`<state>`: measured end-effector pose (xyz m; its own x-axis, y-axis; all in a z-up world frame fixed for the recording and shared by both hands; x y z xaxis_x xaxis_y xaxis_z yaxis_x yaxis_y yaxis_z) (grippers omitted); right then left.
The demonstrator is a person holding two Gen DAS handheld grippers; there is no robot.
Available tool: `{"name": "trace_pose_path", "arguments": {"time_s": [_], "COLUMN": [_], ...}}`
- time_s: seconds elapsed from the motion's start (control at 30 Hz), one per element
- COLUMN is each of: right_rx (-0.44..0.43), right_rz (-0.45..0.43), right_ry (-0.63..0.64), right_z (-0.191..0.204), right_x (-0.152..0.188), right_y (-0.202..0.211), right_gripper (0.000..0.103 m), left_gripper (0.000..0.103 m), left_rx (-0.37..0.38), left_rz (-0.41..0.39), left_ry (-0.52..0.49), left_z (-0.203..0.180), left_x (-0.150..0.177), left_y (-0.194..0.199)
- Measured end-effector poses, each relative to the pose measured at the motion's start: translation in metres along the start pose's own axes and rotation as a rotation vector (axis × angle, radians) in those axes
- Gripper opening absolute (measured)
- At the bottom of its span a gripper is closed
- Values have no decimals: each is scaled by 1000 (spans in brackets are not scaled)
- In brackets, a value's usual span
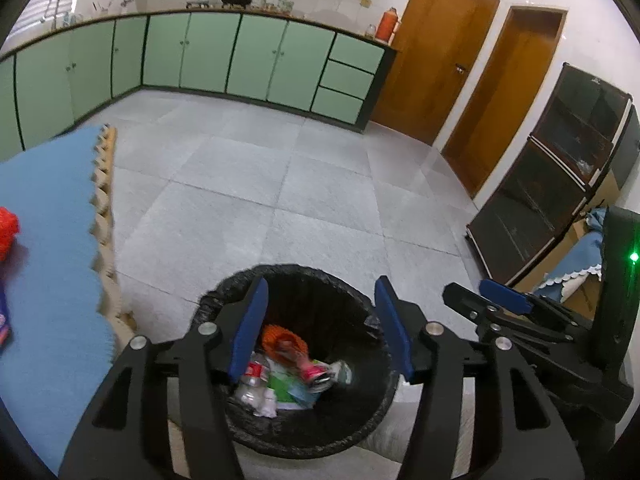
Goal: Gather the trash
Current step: 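Open both tools to drop the can and carton into the bin, then move both open tools back over the table toward the snack bag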
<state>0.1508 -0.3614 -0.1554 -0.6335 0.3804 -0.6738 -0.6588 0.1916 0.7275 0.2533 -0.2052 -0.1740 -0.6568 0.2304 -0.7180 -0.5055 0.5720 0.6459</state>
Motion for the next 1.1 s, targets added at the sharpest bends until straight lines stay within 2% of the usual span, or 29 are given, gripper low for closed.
{"name": "trace_pose_path", "arguments": {"time_s": [0.13, 0.43, 0.67, 0.83, 0.97, 1.1], "right_rx": [-5, -65, -118, -178, -220, -246], "right_rz": [-31, -81, -88, -101, -99, -99], "right_ry": [4, 56, 136, 181, 216, 253], "right_z": [4, 46, 102, 149, 183, 214], "right_x": [-4, -11, -14, -14, -11, -6], "right_y": [9, 29, 26, 22, 17, 12], "right_gripper": [72, 85, 86, 86, 86, 86], "left_gripper": [59, 65, 68, 69, 70, 72], "left_rx": [-57, -188, -356, -477, -501, -476], "left_rz": [-45, -109, -137, -118, -89, -54], "left_ry": [-8, 35, 94, 161, 221, 265], "left_z": [10, 60, 125, 182, 216, 235], "left_x": [-6, -8, -2, 6, 12, 17], "left_y": [21, 78, 122, 142, 145, 139]}}
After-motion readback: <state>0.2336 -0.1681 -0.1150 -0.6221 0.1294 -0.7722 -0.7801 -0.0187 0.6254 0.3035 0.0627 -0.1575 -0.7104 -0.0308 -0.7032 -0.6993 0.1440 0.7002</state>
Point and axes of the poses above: each gripper's, at about its wrist camera, not at the fingertips, and y roughly against the way its jaws point, z to its left, x to its underside, the point moved 2 cm from there along -y, roughly the way its jaws point, and after that the axes turned 1 degree about -y, right-handed, at the moved point
